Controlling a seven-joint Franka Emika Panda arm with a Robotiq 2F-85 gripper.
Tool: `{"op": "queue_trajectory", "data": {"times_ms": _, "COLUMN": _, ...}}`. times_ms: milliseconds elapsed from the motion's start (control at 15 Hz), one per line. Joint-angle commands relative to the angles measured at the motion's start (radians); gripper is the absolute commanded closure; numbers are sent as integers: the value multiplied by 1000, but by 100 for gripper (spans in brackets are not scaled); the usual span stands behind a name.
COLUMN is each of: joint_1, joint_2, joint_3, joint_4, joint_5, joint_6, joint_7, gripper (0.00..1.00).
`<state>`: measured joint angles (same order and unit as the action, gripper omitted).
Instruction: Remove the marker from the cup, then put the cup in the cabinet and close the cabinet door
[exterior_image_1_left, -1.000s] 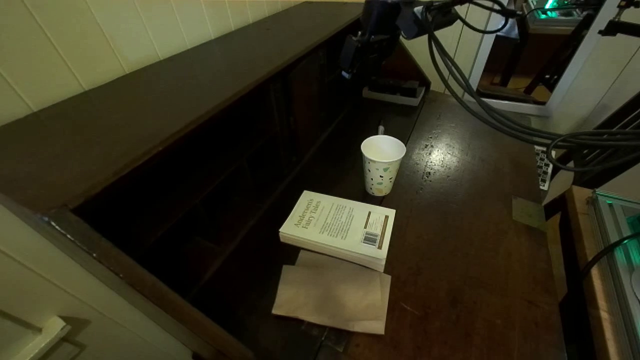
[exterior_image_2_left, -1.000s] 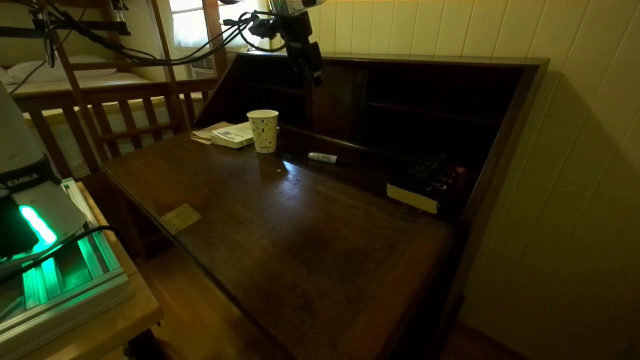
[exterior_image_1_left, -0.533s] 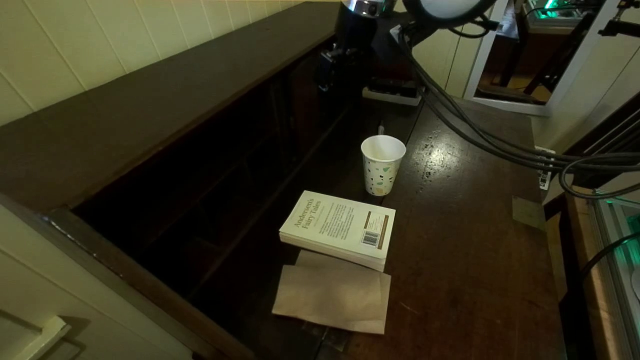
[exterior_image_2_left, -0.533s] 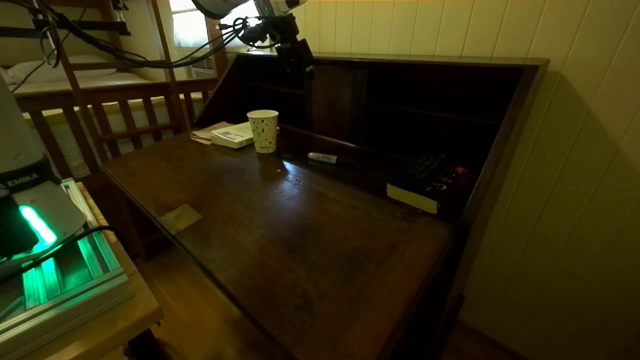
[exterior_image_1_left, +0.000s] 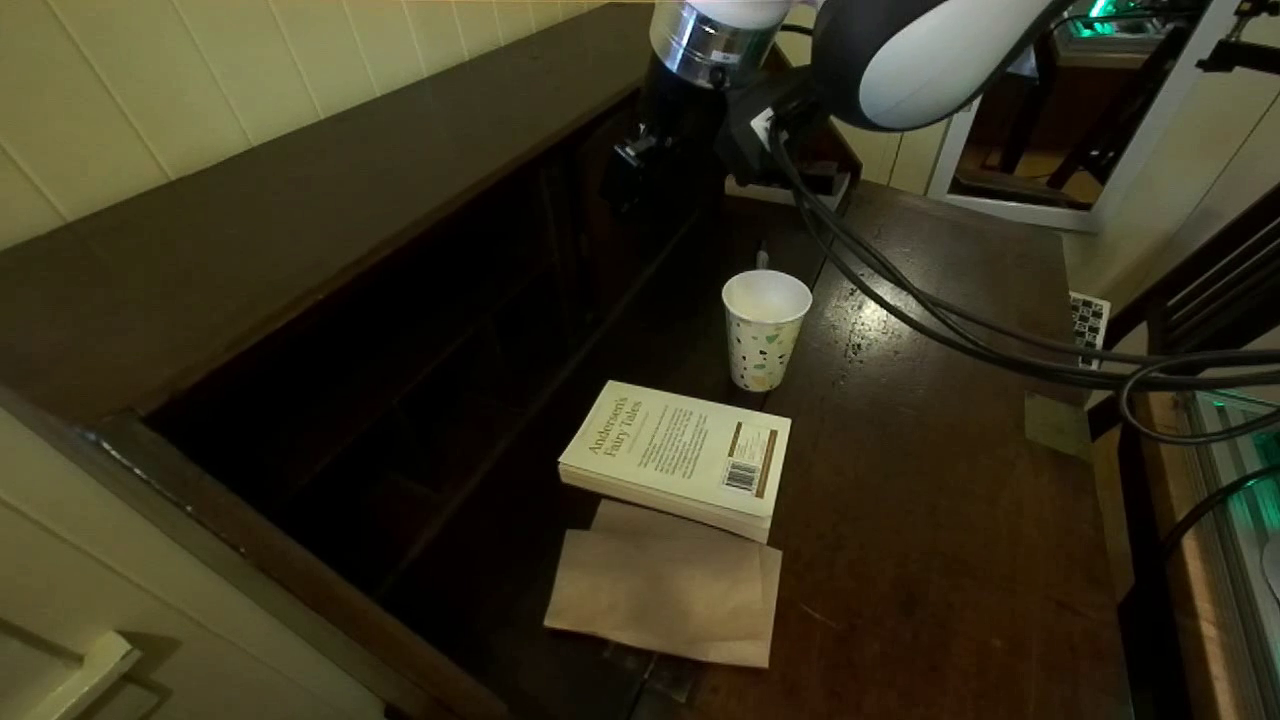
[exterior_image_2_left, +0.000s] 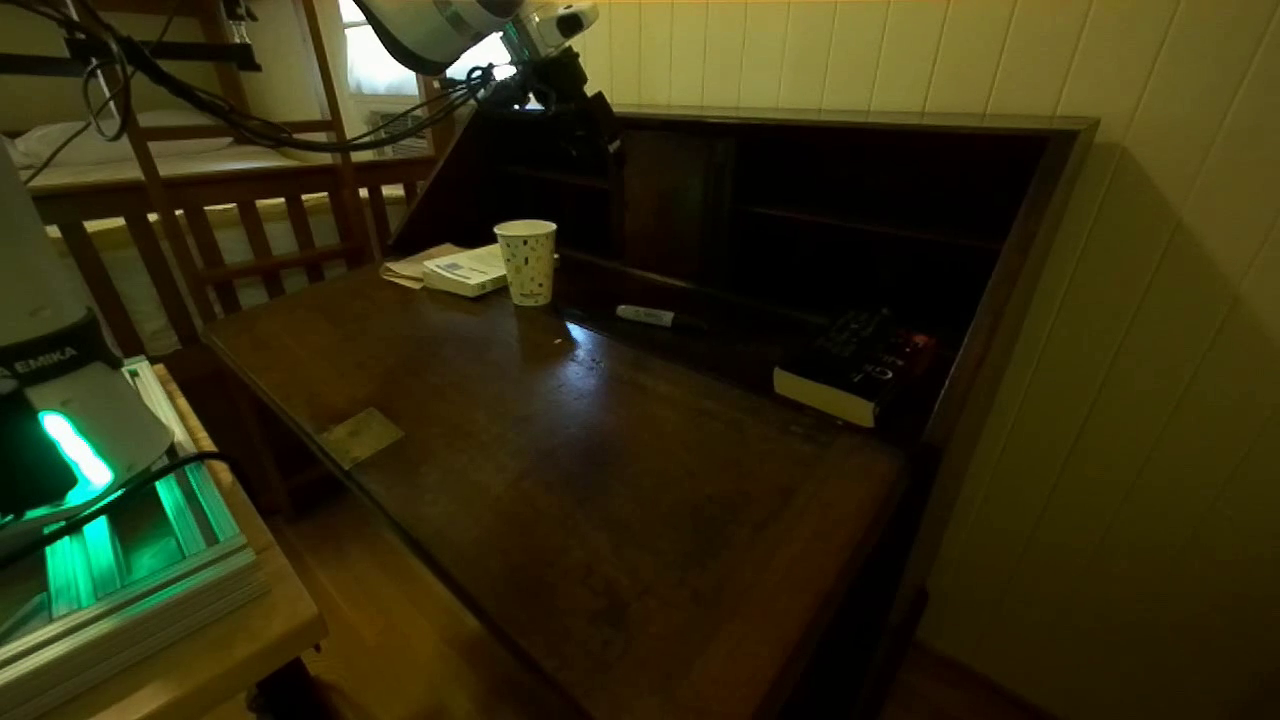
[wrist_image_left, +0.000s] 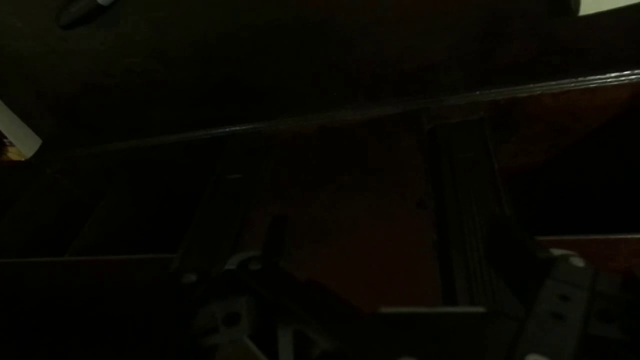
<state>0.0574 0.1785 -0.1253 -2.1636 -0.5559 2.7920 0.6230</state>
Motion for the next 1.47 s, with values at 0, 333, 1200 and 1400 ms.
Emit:
{"op": "queue_trajectory", "data": {"times_ms": 0, "joint_1": 0, "joint_2": 1, "joint_3": 0, "joint_4": 0, "joint_5": 0, "joint_6": 0, "joint_7": 0, "gripper": 0}}
{"op": "queue_trajectory", "data": {"times_ms": 333, "joint_1": 138, "joint_2": 34, "joint_3": -163, "joint_4": 63, "joint_5": -465, "joint_6": -17, "joint_7": 411, "gripper": 0}}
{"op": "queue_trajectory", "data": {"times_ms": 1200, "joint_1": 188, "joint_2": 98, "joint_3": -170, "joint_4": 115, "joint_5": -864, "joint_6": -18, "joint_7": 876, "gripper": 0}}
{"op": "queue_trajectory", "data": {"times_ms": 1400, "joint_1": 185, "joint_2": 114, "joint_3": -170, "joint_4": 130, "joint_5": -927, "joint_6": -14, "joint_7": 934, "gripper": 0}}
